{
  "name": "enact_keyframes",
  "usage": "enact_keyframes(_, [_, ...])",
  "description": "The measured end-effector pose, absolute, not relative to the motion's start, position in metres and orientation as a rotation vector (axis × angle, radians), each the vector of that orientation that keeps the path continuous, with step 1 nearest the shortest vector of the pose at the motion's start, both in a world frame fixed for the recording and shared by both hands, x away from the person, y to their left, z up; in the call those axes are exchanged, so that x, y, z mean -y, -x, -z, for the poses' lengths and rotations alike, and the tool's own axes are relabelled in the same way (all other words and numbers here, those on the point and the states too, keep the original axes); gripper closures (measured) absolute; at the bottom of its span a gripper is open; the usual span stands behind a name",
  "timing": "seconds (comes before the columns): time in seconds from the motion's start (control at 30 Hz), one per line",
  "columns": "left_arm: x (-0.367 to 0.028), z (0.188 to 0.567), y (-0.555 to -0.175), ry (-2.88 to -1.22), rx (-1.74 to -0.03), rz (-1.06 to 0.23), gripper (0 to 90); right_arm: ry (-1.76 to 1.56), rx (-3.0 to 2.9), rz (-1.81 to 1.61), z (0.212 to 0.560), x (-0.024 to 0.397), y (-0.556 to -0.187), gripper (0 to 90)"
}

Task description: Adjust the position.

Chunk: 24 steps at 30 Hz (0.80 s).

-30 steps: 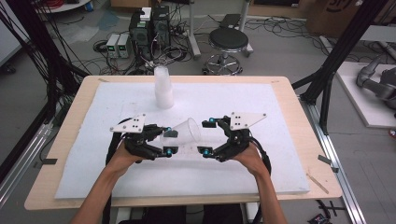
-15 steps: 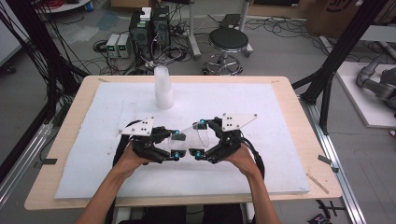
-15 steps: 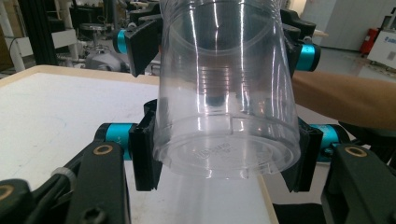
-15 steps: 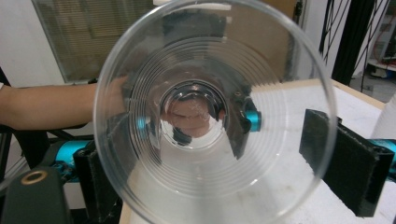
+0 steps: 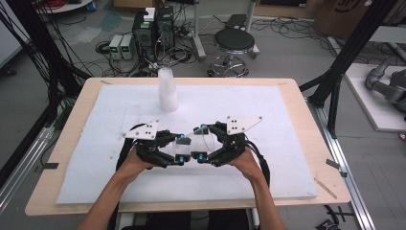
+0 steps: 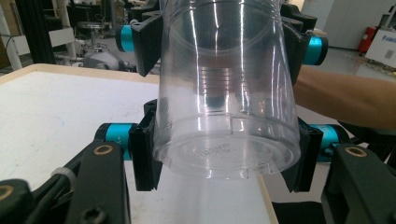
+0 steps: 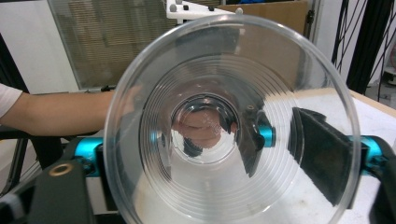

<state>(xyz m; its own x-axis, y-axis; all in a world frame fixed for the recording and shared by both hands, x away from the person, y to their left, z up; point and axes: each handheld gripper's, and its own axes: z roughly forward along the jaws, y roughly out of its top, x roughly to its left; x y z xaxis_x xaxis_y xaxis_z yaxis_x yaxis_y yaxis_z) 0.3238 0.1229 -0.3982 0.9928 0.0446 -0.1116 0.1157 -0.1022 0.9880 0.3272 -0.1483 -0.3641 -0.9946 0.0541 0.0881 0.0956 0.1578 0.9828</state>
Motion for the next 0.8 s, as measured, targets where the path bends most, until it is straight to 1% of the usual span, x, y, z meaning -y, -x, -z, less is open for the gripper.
enact_keyframes(0.2, [-0.1230,0.3980,-0.3235,-1.677,-0.120,0.061,41.8,0.145,2.358,2.013,0.3639,0.1488,-0.3276,31.7])
enact_keyframes(0.43, [-0.1233,0.3982,-0.3239,-1.683,-0.120,0.061,41.7,0.144,2.357,2.014,0.3643,0.1486,-0.3283,32.7])
enact_keyframes(0.5, [-0.1232,0.3981,-0.3237,-1.682,-0.117,0.058,39.9,0.155,2.348,2.007,0.3645,0.1487,-0.3283,32.7])
enact_keyframes(0.53, [-0.1221,0.3979,-0.3228,-1.678,-0.139,0.038,30.3,0.159,2.348,2.011,0.3645,0.1488,-0.3284,32.7])
enact_keyframes(0.57, [-0.1217,0.3973,-0.3220,-1.682,-0.169,0.023,16.8,0.164,2.349,2.011,0.3644,0.1492,-0.3284,32.7])
enact_keyframes(0.6, [-0.1226,0.3972,-0.3224,-1.688,-0.179,0.013,8.8,0.164,2.349,2.016,0.3642,0.1496,-0.3288,32.7])
enact_keyframes(0.63, [-0.1238,0.3971,-0.3228,-1.690,-0.184,0.015,6.6,0.173,2.352,2.010,0.3639,0.1505,-0.3287,32.7])
enact_keyframes(0.8, [-0.1292,0.3970,-0.3234,-1.719,-0.230,-0.023,6.6,0.194,2.365,2.006,0.3633,0.1538,-0.3298,32.7])
